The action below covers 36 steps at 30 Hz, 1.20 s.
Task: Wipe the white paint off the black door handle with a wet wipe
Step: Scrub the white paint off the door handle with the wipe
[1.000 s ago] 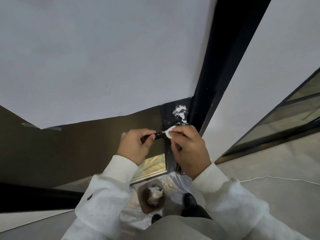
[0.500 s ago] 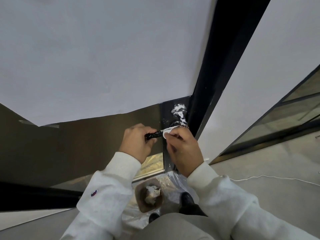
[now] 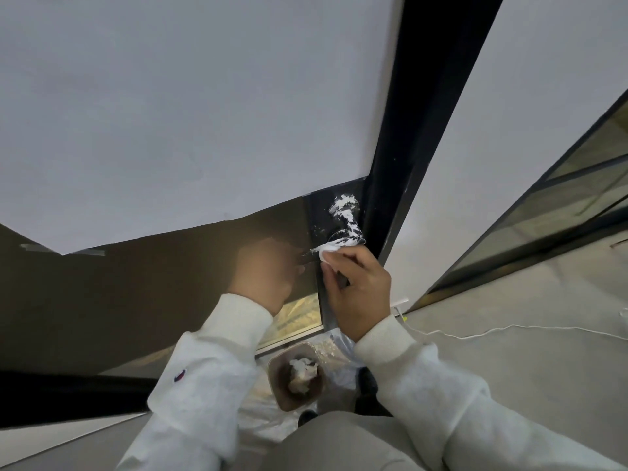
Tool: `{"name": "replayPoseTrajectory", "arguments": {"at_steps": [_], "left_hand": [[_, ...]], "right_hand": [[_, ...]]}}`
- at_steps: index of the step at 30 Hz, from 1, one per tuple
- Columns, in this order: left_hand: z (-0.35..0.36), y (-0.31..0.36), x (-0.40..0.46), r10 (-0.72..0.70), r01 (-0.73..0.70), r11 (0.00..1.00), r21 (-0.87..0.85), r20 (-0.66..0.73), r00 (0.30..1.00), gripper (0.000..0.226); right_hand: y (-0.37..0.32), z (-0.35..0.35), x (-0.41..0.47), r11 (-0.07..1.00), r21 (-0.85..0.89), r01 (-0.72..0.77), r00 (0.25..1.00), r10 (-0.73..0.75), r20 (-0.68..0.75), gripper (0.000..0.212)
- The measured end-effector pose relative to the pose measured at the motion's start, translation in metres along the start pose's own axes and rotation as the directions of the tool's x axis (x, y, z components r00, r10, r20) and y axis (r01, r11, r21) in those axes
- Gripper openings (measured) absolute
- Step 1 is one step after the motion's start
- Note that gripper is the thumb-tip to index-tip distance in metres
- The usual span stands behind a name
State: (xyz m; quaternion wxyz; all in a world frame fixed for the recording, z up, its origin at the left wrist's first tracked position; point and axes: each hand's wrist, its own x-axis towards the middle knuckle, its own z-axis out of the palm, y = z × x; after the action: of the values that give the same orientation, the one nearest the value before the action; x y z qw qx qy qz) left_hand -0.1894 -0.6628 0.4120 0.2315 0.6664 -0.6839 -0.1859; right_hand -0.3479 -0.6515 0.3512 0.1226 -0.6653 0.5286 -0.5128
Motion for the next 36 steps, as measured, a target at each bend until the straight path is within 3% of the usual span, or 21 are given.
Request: {"name": "replayPoseTrajectory", "arguments": {"at_steps": [3,8,14,18,23,28,33,36], "left_hand": [[0.001,0.000,0.000,0.015,-0.015,1.000,0.002,0.001,1.000,0.018],[0.002,0.000,0.001,0.005,-0.005,1.000,-0.010,0.006,1.000,0.016],[0.002,-0.001,0.002,0.017,-0.017,1.000,0.002,0.008,1.000,0.021],[0.002,-0.002,0.001,-0.004,0.004,0.999,-0.038,-0.003,1.000,0.019],[0.006,-0.001,-0.004,-0.032,0.028,0.996,-0.082,-0.044,0.999,0.021],[0.016,-0.002,-0.016,-0.133,0.089,0.973,-0.211,-0.204,0.970,0.014],[0.020,-0.005,-0.016,-0.161,0.098,0.961,-0.258,-0.236,0.958,0.015],[0.022,-0.005,-0.016,-0.173,0.104,0.957,-0.270,-0.247,0.953,0.015]], "right_hand": [[-0.004,-0.003,-0.007,1.000,0.004,0.016,0.999,-0.016,0.048,0.019],[0.001,-0.013,0.000,0.999,-0.009,-0.049,0.996,0.048,-0.073,0.021],[-0.018,0.005,-0.007,0.999,0.044,-0.004,0.994,-0.001,0.110,0.021],[-0.011,-0.018,0.016,0.992,-0.092,0.080,0.995,-0.074,0.070,0.026],[-0.009,-0.014,0.032,0.906,-0.350,0.239,0.924,-0.102,0.367,0.036],[-0.013,-0.014,0.056,0.917,-0.254,0.309,0.832,-0.131,0.539,0.032],[-0.010,-0.026,0.087,0.929,-0.217,0.299,0.854,-0.159,0.496,0.035],[-0.014,-0.009,0.082,0.902,-0.253,0.350,0.756,-0.113,0.644,0.029]]}}
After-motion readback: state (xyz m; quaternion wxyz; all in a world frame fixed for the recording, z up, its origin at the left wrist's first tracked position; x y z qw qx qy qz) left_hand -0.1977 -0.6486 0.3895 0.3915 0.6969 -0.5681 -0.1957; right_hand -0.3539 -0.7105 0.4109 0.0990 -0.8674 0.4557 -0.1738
